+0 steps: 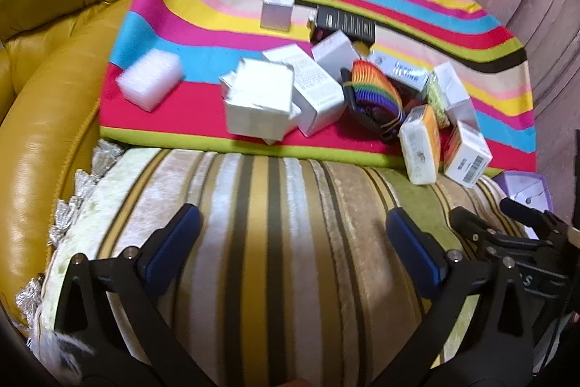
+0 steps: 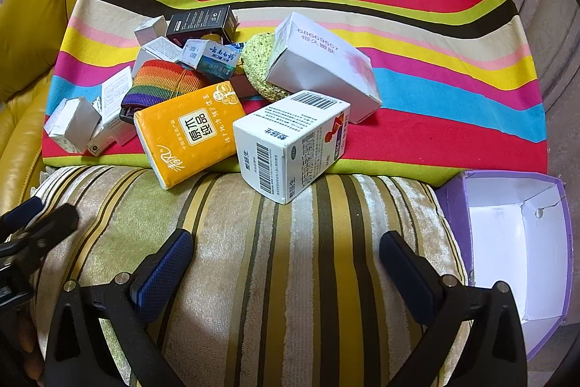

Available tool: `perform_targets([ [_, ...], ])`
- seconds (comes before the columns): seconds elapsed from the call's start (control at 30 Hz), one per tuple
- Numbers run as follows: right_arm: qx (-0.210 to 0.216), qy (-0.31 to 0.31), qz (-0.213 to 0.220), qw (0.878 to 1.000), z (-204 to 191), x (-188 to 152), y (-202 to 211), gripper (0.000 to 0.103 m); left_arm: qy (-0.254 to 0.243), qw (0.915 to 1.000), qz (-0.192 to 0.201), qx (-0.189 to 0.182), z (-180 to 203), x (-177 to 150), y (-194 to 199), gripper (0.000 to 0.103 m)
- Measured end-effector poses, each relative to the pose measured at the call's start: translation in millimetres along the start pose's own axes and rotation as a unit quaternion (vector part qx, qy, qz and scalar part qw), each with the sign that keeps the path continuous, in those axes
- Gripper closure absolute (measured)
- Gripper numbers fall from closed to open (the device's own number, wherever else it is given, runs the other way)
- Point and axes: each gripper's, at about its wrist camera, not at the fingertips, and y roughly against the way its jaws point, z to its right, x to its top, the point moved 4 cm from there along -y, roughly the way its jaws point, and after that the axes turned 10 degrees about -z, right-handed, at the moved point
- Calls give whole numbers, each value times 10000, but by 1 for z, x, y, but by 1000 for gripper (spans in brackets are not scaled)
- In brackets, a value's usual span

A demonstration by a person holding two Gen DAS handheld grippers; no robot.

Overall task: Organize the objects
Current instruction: 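Grasp the white milk carton with the right tool while the left tool grasps the silver box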

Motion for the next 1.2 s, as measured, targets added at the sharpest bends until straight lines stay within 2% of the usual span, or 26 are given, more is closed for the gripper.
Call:
perform_targets([
  [0.23, 16, -8, 49, 10000, 2, -1, 0, 0, 201, 9986, 467, -157, -22, 10, 25, 9],
  [0.33, -30, -2, 66, 10000, 2, 0, 0, 0, 97, 9984, 445, -331, -21, 19, 19, 14],
  [0.5, 1, -9, 102, 9999, 3, -1, 0, 0, 198, 9989, 359, -237, -22, 41, 2, 16],
  [0.6, -51, 26, 77, 10000, 1, 0, -2, 0, 227, 9994, 213, -166, -23, 52, -10, 21],
  [0.7, -33, 33, 48, 10000, 1, 3, -3, 0, 318, 9994, 93, -63, -25, 60, -24, 31],
  [0.77, 33, 57, 28, 10000, 3, 5, -3, 0, 326, 9994, 47, -76, -25, 64, -29, 47],
  [0.83, 139, 110, -58, 9998, 6, 8, -4, 0, 320, 9994, 34, -122, -25, 65, -31, 54],
  [0.9, 299, 79, -86, 9995, 10, 10, -3, 0, 296, 9995, 71, -121, -24, 65, -31, 54],
  [0.97, 532, -66, 69, 9985, 16, 13, 1, 0, 262, 9995, 149, -95, -23, 63, -28, 55],
  [1.07, 967, -639, 440, 9923, 34, 20, 10, 0, 230, 9993, 279, -71, -21, 62, -22, 55],
  [1.2, 978, -968, 583, 9888, 43, 33, 12, 0, 197, 9991, 356, -94, -16, 61, -19, 55],
])
